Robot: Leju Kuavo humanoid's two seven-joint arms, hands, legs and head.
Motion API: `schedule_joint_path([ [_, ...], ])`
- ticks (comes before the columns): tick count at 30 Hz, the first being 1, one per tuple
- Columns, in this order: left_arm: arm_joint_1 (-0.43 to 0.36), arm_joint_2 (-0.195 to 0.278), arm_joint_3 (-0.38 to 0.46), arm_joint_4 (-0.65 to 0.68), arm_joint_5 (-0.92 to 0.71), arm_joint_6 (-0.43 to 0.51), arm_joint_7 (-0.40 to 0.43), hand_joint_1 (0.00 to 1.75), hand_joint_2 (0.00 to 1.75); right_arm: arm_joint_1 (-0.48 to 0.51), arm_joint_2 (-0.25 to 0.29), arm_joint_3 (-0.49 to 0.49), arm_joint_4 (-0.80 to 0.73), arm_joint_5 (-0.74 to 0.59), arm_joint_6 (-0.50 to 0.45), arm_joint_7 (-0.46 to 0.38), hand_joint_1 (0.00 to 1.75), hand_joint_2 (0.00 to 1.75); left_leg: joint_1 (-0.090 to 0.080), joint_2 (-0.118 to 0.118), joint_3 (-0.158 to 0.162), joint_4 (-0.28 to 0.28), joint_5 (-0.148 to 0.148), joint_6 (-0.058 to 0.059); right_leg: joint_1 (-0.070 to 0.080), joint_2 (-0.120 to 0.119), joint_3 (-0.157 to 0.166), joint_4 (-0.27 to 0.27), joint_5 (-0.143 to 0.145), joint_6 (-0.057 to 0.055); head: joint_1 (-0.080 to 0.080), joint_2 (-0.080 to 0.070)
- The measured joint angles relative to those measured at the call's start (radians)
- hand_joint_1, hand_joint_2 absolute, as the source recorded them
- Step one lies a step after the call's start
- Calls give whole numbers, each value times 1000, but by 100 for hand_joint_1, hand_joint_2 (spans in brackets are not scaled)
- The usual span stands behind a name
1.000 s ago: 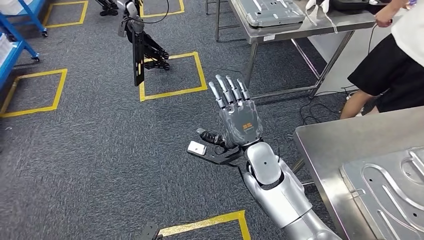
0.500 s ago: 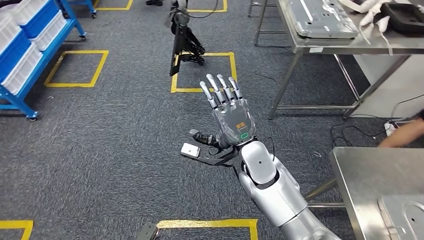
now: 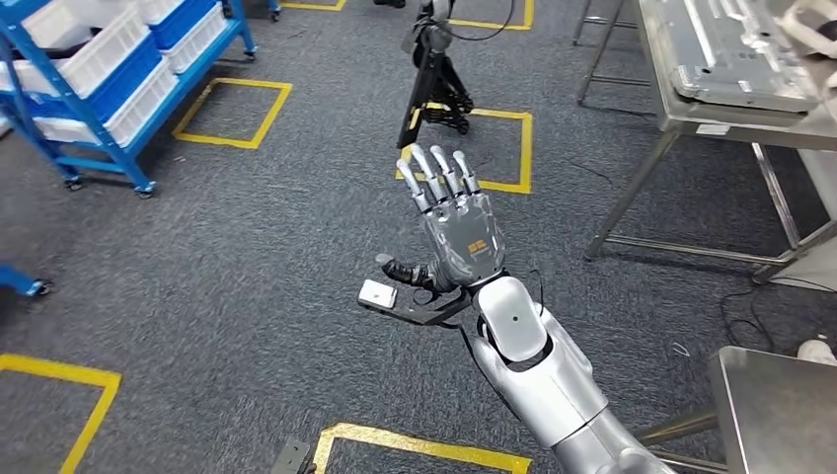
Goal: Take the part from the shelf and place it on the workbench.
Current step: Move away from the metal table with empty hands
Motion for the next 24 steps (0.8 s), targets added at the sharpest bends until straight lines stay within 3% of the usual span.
schedule_joint_path([
  [2,-3,0,0,0,0,0,0,0,175,0,4,1,2,-2,0,0,0,0,-1,63,-47,100,-53,-9,1,-31,6,-5,-1,-9,-2,0],
  [4,-4,0,0,0,1,0,1,0,175,1,4,1,6,-7,-1,0,0,0,4,88,-102,210,-93,-15,4,-64,7,-4,-4,-14,-3,0],
  [5,-3,1,0,0,1,0,2,0,175,1,4,1,8,-10,-2,0,0,0,6,94,-110,227,-90,-18,4,-80,7,-2,-7,-14,-3,0],
  [7,0,2,0,0,2,0,4,0,175,1,4,2,9,-16,-2,0,0,0,10,112,-69,153,-38,-19,4,-108,10,1,-14,-10,-3,0],
  [9,-2,4,0,0,2,0,4,0,175,-1,5,1,9,-18,-2,-1,0,0,3,161,-5,32,3,-13,8,-132,15,5,-22,-2,-3,0],
  [11,-4,4,0,0,2,0,5,0,175,-2,5,2,9,-19,-2,-2,0,0,-7,186,19,-19,7,0,14,-153,20,6,-27,7,-2,0],
  [13,-3,4,0,0,2,0,8,0,175,-4,7,2,9,-19,-2,-4,0,0,-7,163,19,-24,9,14,17,-173,25,3,-32,16,-2,0],
  [14,-1,4,0,0,2,0,9,0,175,-5,9,2,9,-19,-2,-5,0,0,-5,149,21,-28,11,19,15,-159,26,8,-39,22,-2,0],
  [16,-2,4,-1,0,1,-1,12,0,175,-7,11,3,8,-19,-3,-8,0,0,1,125,25,-36,15,30,8,-99,3,65,-79,31,-1,0],
  [17,-4,4,-2,0,1,-1,13,0,175,-6,10,4,8,-19,-4,-8,0,0,1,113,25,-36,16,34,6,-66,-23,120,-107,33,-1,0],
  [19,-7,4,-4,0,1,-1,14,0,175,0,8,5,9,-19,-4,-9,0,0,1,85,25,-36,18,40,5,-44,-83,233,-149,35,-1,0],
  [20,-7,4,-5,0,1,-1,15,0,175,4,7,5,10,-19,-4,-9,0,0,1,69,25,-35,18,41,5,-40,-101,259,-147,35,-1,0],
  [21,-6,4,-5,0,1,-1,15,0,175,6,7,6,9,-19,-4,-9,0,0,1,53,25,-34,18,40,4,-38,-103,250,-126,34,-1,0],
  [22,-5,4,-5,0,1,-1,16,0,175,7,7,8,9,-19,-4,-10,0,0,1,36,26,-33,17,39,2,-32,-89,209,-91,33,-1,0],
  [24,-5,3,-5,0,1,-1,17,0,175,7,7,10,8,-20,-4,-10,0,0,2,8,24,-28,15,34,-3,10,-43,93,-25,29,-1,0],
])
